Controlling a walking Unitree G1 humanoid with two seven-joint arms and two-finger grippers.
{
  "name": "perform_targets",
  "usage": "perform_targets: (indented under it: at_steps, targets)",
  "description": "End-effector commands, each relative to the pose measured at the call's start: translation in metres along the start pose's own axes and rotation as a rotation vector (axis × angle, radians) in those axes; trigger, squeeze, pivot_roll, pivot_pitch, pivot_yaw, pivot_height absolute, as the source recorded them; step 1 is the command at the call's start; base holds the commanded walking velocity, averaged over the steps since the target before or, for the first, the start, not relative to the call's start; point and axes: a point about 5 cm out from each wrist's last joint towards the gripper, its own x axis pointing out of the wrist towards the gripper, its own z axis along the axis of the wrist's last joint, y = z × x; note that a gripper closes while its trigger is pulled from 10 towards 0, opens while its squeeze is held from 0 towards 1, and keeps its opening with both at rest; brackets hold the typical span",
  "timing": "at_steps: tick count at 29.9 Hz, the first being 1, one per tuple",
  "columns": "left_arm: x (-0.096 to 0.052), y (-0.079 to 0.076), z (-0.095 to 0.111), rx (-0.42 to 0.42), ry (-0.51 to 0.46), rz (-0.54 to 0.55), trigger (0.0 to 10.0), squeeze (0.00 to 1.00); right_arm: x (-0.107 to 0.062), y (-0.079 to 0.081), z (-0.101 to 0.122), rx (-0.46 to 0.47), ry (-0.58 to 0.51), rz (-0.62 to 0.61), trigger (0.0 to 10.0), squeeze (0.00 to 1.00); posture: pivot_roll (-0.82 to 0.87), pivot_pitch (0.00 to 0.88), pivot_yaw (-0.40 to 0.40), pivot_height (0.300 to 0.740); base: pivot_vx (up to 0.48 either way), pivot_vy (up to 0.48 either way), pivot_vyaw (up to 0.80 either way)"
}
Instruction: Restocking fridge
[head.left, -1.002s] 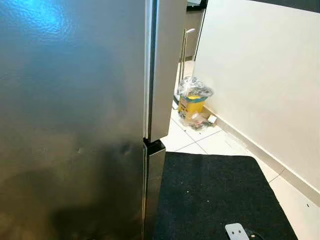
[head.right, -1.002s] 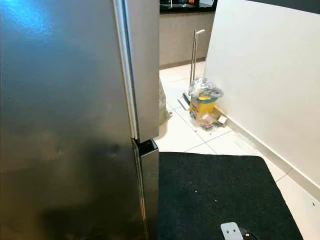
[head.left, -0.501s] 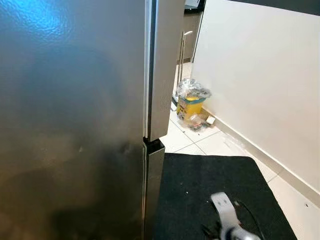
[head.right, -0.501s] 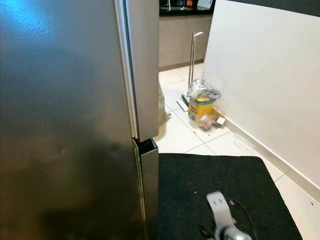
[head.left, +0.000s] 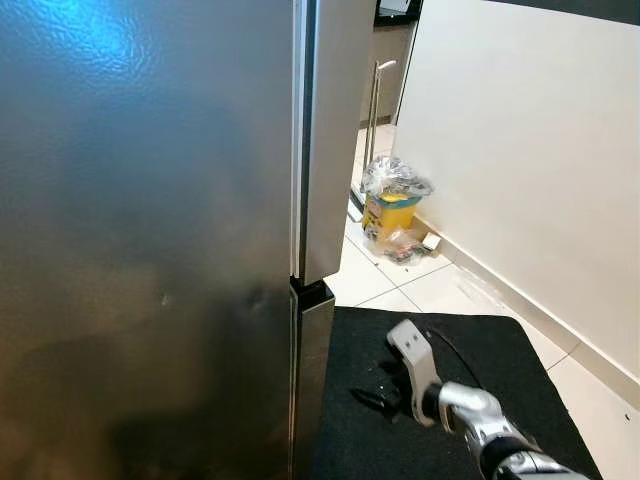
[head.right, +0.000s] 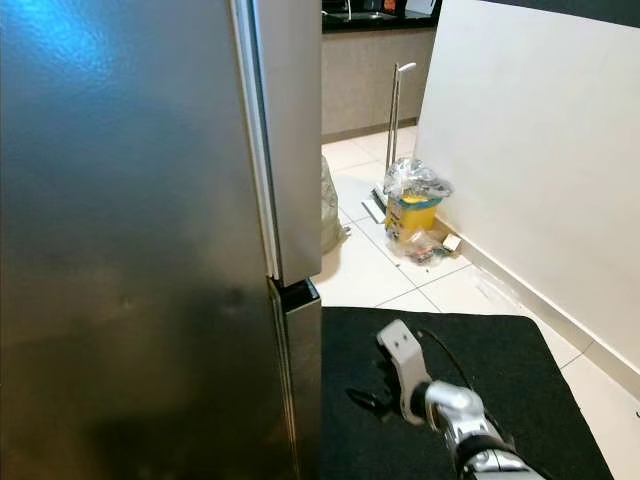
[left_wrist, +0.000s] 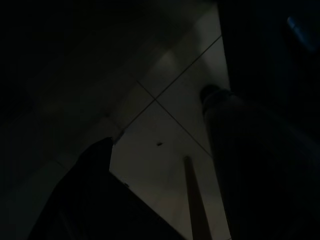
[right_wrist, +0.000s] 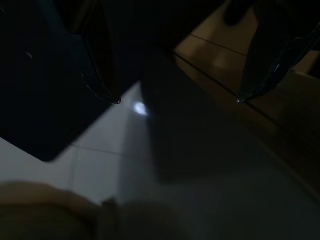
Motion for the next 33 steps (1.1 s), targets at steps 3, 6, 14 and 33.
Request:
perform_targets:
  at_steps: [3,6,14,33]
  targets:
    - [-0.001,0.006,0.0,-0.003,0.001,0.019,10.0,0.0,0.005,0.008,0.009,-0.014,-0.009,0.139,10.0,0.0,-0.05,0.0,-0.002,0.74,0.0,0.0,0.0]
    - [-0.001,0.006,0.0,0.008,0.004,0.016,10.0,0.0,0.009,0.016,0.011,0.0,-0.002,0.231,10.0,0.0,-0.05,0.0,0.0,0.74,0.0,0.0,0.0]
    - [0.0,0.003,-0.001,0.021,0.018,0.013,10.0,0.0,0.017,0.037,0.006,-0.024,0.039,0.36,10.0,0.0,-0.06,0.0,-0.007,0.74,0.0,0.0,0.0]
    - [-0.002,-0.009,-0.012,0.016,0.001,-0.028,10.0,0.0,0.063,0.079,0.045,-0.048,-0.147,0.138,10.0,0.0,-0.06,0.06,-0.019,0.74,0.0,0.0,0.0]
